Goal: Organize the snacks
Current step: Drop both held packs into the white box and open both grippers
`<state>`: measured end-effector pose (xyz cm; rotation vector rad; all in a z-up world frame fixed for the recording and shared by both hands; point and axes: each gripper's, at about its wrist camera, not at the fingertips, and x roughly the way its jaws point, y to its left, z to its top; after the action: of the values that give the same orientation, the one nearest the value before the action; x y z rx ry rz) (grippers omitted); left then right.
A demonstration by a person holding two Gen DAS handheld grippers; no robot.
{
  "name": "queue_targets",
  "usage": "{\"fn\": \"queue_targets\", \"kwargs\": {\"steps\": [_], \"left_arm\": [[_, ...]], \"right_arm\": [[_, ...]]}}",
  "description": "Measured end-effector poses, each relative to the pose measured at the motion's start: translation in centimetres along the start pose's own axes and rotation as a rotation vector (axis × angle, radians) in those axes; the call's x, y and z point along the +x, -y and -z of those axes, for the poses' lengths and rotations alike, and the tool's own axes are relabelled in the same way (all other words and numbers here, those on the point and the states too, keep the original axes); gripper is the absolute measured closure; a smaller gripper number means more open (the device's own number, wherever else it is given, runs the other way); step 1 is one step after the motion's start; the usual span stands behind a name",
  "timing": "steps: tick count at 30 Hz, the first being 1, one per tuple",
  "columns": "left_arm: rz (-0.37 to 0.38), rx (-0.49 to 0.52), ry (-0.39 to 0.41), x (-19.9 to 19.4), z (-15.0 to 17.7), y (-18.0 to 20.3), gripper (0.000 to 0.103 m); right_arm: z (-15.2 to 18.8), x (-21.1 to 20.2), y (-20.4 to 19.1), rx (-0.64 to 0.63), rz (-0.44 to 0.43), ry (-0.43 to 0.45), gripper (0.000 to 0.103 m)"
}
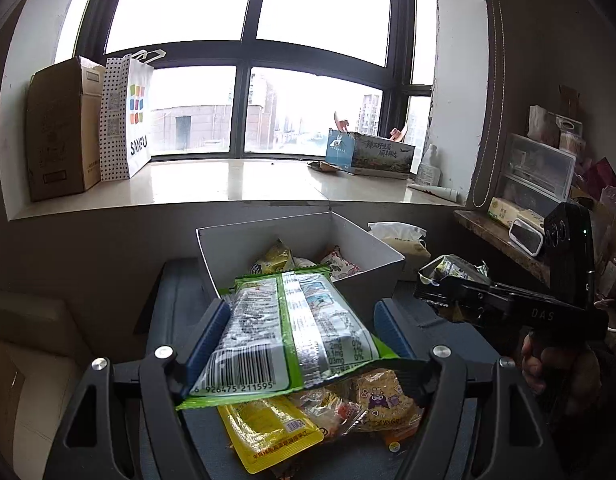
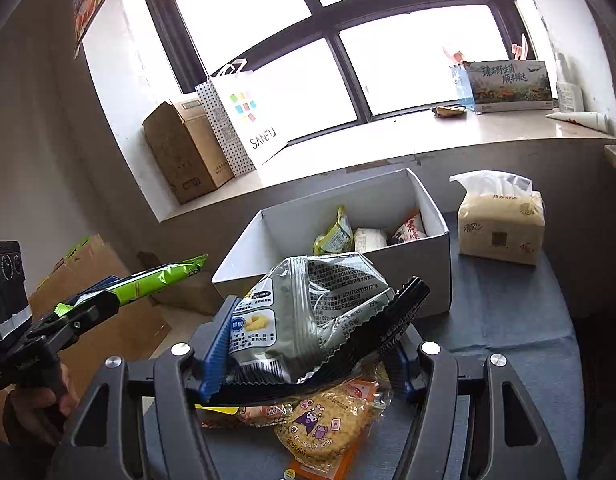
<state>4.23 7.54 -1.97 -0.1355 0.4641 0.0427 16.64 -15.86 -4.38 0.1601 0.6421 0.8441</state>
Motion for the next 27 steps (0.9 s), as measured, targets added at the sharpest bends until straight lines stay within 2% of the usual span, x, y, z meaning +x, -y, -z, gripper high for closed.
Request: {"fn": "queue_targets", "kwargs": {"steps": [4,7,12,15,18,21,24,25,26,27], "left_arm": [[0.009,-0.006,0.028,2.3,-2.9,0.1,0.024],[-0.001,-0.019,0.039,4.6,-5.3,-0.7,0.024],[-0.054,-0.019,0.016,9.1,-8.1,-1.9,0.024],[-0.048,-0.078,-0.016,11.7,-9.0,-3.2,0.024],[-0.076,-0.079,-0.049,14.1,-9.6,-3.9,0.024],[-0.094,-0.096,-0.065,15.8,-10.0,-5.0,0.023],[-0.126,-0.087,-0.061,16.6,-9.9,-5.6,0.022],[-0.125,-0.091,-0.074,16.9,-9.7,-5.9,0.021],[-0.112,-0.1,-0.09,17.2,-9.6,-6.2,0.013],[-0.102,-0.108,-0.111,17.4,-9.3,-6.4,0.001]], "right_arm": [[-2.7,-1.1,0.2,-0.031,0.015,0.048,0.034],[-5.3,0.3,0.6,-0.049,0.054,0.068,0.034],[-9.3,4.6,1.7,0.001,0.072,0.025,0.034],[-10.8,7.8,1.4,-0.004,0.092,-0.001,0.034],[-12.0,10.9,0.8,-0.044,0.139,-0.013,0.034],[-13.1,13.8,1.2,-0.009,0.122,-0.042,0.034],[-13.7,16.5,1.2,-0.038,0.193,-0.072,0.033],[-13.7,17.2,1.3,-0.044,0.213,-0.083,0.033],[-13.8,17.9,1.4,-0.047,0.219,-0.099,0.03],[-13.7,18.6,1.5,-0.045,0.21,-0.12,0.029]]}}
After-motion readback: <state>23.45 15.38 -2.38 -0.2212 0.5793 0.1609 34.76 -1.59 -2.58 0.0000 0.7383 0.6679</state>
